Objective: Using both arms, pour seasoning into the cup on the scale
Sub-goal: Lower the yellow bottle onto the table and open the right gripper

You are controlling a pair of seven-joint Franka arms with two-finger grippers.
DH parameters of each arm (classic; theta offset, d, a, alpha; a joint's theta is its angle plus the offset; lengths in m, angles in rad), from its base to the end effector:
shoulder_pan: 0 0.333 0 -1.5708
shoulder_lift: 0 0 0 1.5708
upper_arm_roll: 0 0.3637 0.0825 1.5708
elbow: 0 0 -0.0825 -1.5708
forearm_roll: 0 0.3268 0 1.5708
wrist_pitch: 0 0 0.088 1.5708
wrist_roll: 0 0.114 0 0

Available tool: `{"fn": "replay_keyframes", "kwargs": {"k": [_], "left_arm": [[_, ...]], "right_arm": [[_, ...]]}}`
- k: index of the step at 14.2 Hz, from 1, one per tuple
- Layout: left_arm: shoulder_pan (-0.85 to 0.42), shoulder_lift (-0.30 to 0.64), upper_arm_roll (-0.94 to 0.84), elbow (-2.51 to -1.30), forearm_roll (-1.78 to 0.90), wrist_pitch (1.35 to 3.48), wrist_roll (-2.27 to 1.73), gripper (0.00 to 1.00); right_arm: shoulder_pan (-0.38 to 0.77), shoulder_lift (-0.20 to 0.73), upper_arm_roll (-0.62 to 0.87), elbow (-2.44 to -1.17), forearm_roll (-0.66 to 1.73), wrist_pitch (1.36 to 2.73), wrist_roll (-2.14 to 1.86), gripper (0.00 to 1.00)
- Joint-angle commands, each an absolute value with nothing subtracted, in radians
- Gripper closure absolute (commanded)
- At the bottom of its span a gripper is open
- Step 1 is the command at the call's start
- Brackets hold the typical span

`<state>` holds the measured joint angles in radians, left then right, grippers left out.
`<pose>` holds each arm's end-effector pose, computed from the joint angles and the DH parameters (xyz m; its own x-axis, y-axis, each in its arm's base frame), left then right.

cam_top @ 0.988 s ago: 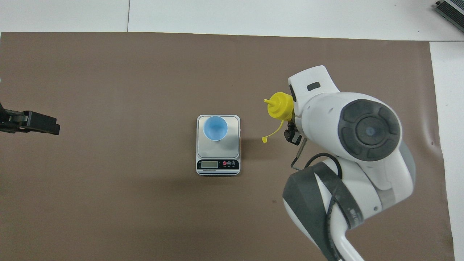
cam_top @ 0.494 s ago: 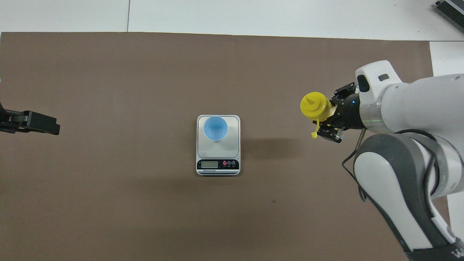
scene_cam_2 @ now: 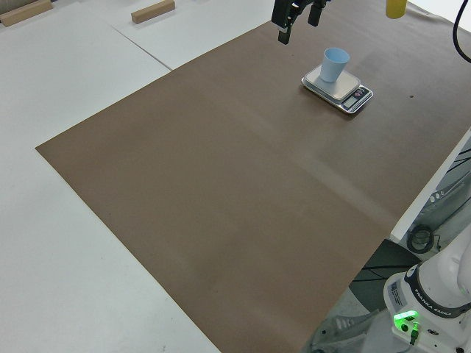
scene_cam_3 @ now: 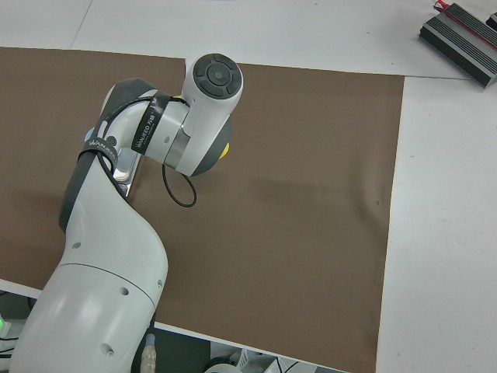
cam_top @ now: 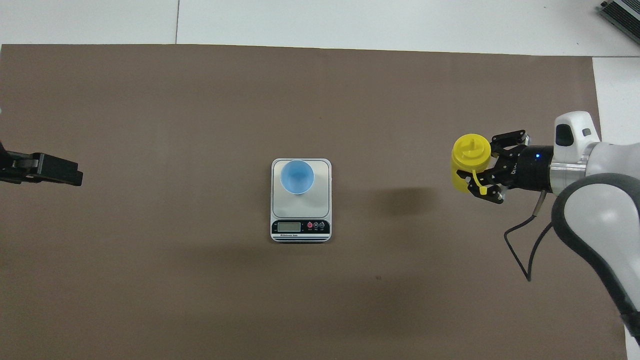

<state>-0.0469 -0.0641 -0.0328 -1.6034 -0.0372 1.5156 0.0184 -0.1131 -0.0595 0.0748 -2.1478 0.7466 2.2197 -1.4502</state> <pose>0.4665 -0.0424 0.6780 0.9947 -0.0998 -0.0230 -0.0990 -0.9945 0.0355 0.4934 0.0074 0.5180 0.4692 0.6643 0.5818 0.8451 -0.5289 -0.0776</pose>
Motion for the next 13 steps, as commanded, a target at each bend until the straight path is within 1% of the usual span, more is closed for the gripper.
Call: {"fn": "replay_keyframes", "kwargs": {"k": [1, 4, 7, 9, 13], "left_arm": [[-0.049, -0.078, -0.026, -1.614, -0.041, 1.505, 0.023, 0.0], [-0.049, -0.078, -0.026, -1.614, -0.041, 1.505, 0.023, 0.0], [-0.049, -0.078, -0.026, -1.614, -0.041, 1.505, 0.023, 0.0], [-0.049, -0.078, -0.026, -1.614, -0.041, 1.505, 0.023, 0.0], [-0.049, -0.078, -0.026, -1.614, -0.041, 1.505, 0.023, 0.0]], "right_arm": [[-0.23, -0.063, 0.086, -2.238, 0.956, 2.246, -1.691, 1.0], [-0.296, -0.035, 0.086, -2.29, 1.106, 2.264, -1.845, 1.0], [-0.347, -0.019, 0.086, -2.324, 1.202, 2.269, -1.925, 1.0], [-0.359, 0.004, 0.086, -2.342, 1.291, 2.27, -2.027, 1.0], [-0.36, 0.005, 0.086, -2.359, 1.304, 2.284, -2.042, 1.0]]}}
